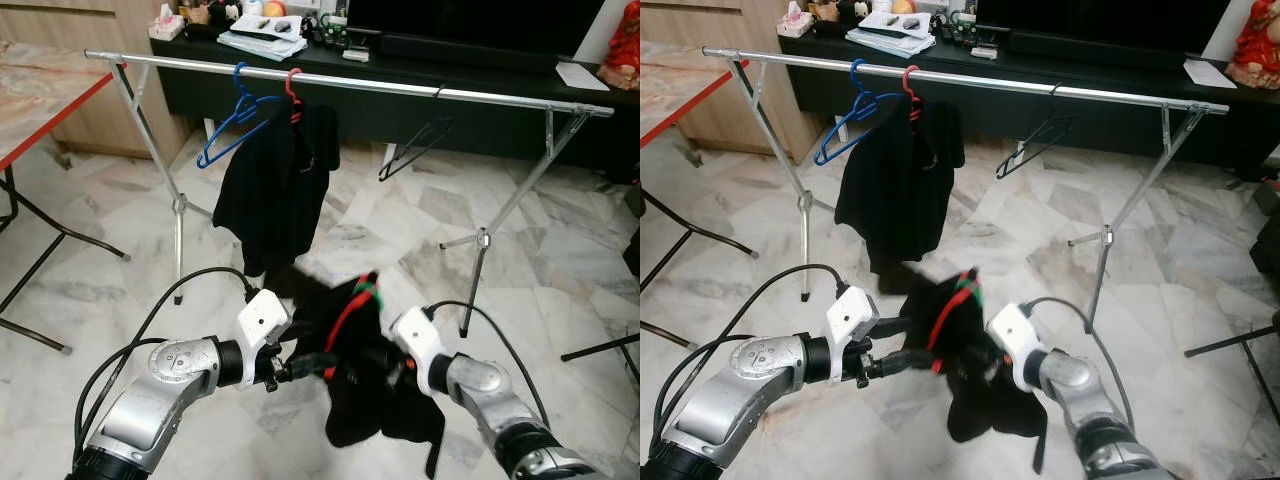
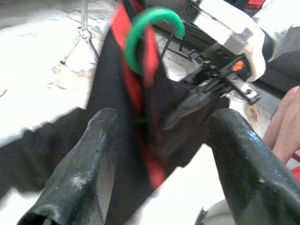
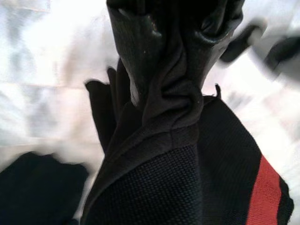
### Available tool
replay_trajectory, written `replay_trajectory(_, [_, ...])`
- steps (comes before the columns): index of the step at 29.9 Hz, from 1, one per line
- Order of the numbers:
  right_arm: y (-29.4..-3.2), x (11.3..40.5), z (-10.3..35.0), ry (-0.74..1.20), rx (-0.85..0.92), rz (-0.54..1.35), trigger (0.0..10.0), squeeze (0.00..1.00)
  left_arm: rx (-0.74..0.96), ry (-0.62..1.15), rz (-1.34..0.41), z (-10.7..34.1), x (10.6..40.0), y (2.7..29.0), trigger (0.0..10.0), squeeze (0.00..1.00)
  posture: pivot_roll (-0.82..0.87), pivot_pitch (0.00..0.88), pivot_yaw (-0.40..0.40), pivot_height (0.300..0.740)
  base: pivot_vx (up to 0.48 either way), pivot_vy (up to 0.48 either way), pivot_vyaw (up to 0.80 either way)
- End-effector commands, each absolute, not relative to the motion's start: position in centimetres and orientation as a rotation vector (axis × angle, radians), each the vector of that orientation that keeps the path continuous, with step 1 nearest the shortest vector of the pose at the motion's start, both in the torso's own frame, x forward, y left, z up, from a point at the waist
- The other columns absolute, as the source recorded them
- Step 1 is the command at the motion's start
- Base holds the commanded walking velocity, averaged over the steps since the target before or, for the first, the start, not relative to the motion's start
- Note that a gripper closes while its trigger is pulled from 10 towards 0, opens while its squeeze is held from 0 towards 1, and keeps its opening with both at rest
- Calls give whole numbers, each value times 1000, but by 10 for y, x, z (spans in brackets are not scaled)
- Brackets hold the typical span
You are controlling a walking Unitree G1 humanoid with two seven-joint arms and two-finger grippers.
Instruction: Hang hanger
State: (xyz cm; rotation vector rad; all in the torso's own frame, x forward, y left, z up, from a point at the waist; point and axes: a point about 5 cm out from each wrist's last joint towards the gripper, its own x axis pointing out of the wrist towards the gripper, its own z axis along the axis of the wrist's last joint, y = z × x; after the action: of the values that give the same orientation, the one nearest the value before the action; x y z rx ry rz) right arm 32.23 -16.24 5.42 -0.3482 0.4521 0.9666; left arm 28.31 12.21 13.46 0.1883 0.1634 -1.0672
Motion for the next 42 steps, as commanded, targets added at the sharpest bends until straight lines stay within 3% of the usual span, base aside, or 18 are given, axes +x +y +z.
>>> replay_trajectory(1, [-163, 319, 56, 443, -384, 1039, 0, 0, 202, 162, -1097, 135, 280, 120, 10000, 1000, -42, 140, -79, 740, 0, 0, 0])
replay_trajectory(14, [-166, 307, 53, 479, -514, 1251, 0, 0, 255, 304, -1231, 118, 267, 137, 10000, 1000, -31, 134, -90, 740, 0, 0, 0])
replay_trajectory(25, [-166, 303, 54, 490, -579, 1337, 0, 0, 338, 325, -1155, 104, 279, 140, 10000, 1000, -34, 128, -99, 740, 0, 0, 0])
replay_trajectory(26, [-166, 303, 54, 487, -578, 1339, 0, 0, 337, 326, -1150, 103, 280, 140, 10000, 145, -33, 128, -99, 740, 0, 0, 0])
replay_trajectory(27, [-165, 303, 55, 479, -575, 1344, 0, 0, 334, 335, -1156, 100, 280, 140, 10000, 0, -34, 127, -98, 740, 0, 0, 0])
replay_trajectory(42, [-152, 309, 66, 369, -579, 1386, 0, 0, 308, 385, -1287, 85, 273, 123, 10000, 0, -42, 121, -98, 740, 0, 0, 0])
